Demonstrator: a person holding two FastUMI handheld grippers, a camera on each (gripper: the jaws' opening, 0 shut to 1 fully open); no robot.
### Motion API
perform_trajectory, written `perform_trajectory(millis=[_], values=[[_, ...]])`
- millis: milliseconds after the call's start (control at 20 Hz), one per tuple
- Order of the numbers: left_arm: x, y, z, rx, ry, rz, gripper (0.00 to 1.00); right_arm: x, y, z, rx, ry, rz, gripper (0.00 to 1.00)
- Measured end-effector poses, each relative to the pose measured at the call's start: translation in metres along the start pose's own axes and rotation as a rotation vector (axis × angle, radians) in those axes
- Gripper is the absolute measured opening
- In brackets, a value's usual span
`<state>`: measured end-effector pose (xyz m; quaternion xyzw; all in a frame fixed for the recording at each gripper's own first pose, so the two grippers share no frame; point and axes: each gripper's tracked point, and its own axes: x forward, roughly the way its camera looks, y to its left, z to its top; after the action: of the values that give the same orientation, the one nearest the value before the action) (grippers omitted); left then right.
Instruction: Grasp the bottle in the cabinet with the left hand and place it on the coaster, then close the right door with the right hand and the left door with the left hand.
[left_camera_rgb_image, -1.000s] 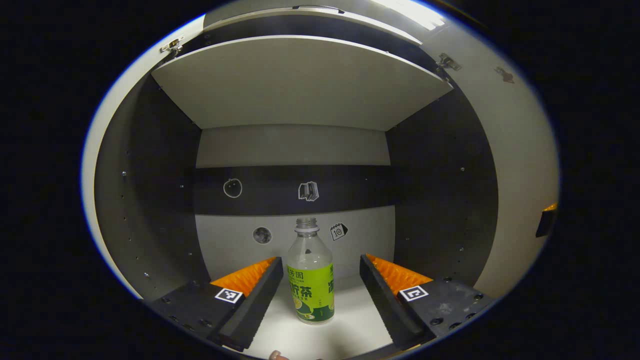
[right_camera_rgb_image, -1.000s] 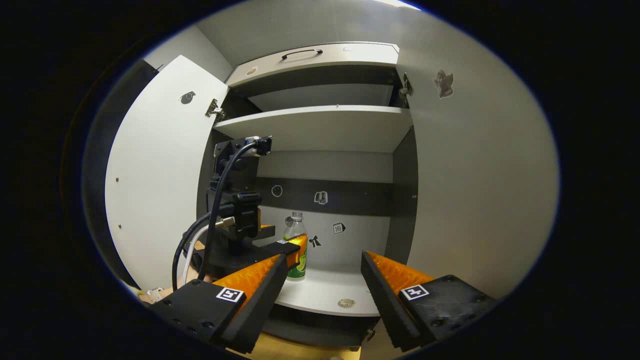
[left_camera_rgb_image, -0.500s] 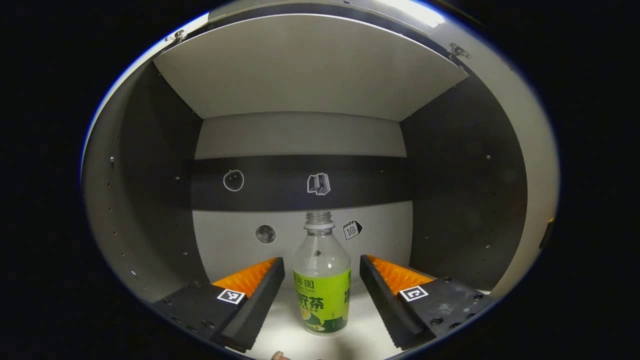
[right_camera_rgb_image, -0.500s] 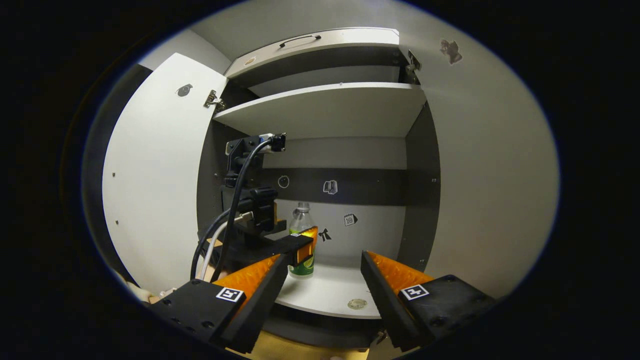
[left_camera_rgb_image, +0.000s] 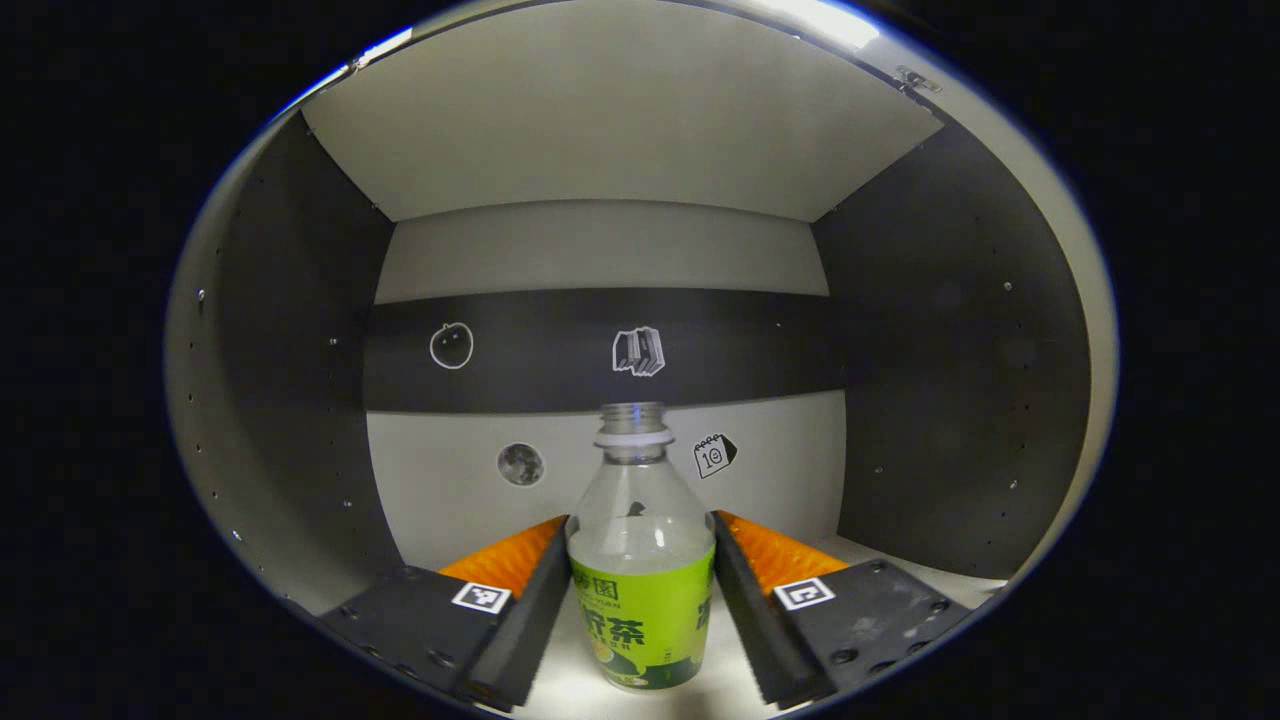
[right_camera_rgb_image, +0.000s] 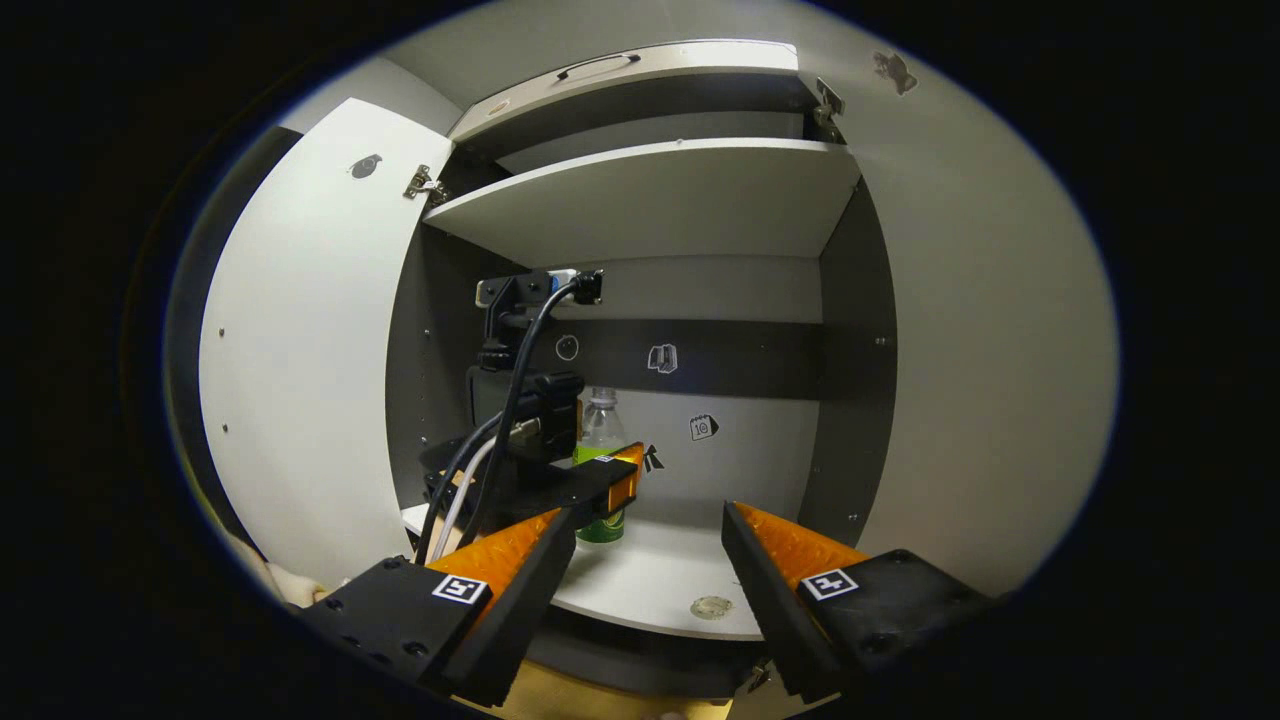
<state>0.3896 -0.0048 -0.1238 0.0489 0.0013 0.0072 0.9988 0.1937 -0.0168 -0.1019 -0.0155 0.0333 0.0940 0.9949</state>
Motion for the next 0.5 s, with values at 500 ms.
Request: perform_trajectory(millis=[500], values=[[-0.033, 0.003, 0.040, -0.005, -0.067, -0.015, 0.77, -0.016, 0.005, 0.015, -0.004, -0.044, -0.001, 0.98]])
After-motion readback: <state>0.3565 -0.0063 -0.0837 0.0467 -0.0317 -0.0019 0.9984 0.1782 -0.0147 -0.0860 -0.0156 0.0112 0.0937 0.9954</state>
